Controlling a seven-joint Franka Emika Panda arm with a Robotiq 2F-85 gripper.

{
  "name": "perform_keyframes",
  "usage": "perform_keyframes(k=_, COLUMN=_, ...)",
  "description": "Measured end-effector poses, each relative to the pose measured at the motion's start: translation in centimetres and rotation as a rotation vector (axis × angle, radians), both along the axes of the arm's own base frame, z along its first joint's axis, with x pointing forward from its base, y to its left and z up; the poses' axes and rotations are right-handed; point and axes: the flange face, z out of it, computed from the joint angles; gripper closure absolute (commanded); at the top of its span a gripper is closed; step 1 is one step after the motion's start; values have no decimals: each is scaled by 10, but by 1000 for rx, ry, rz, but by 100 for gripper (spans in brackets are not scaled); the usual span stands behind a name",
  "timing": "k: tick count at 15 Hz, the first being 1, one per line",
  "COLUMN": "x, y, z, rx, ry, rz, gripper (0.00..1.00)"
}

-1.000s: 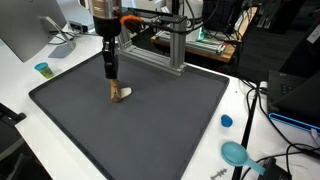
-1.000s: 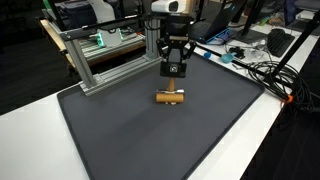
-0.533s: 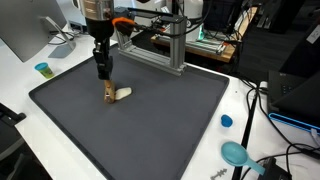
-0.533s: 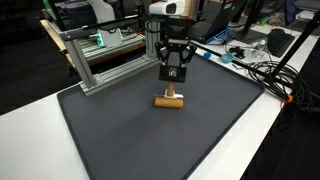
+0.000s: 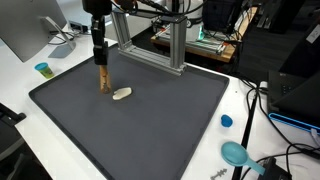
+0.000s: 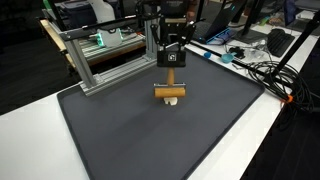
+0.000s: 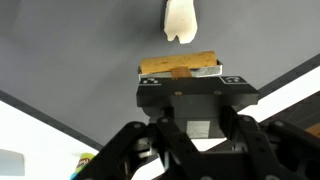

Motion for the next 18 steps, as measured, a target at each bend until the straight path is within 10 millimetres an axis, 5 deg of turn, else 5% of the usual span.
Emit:
perform_keyframes(k=9, x=-9, y=28, z=-43, rx=12, ry=79, rz=45, gripper=79)
perform_keyframes(k=18, x=-5, y=25, z=-49, rx=43, ry=138, rz=77, gripper=79)
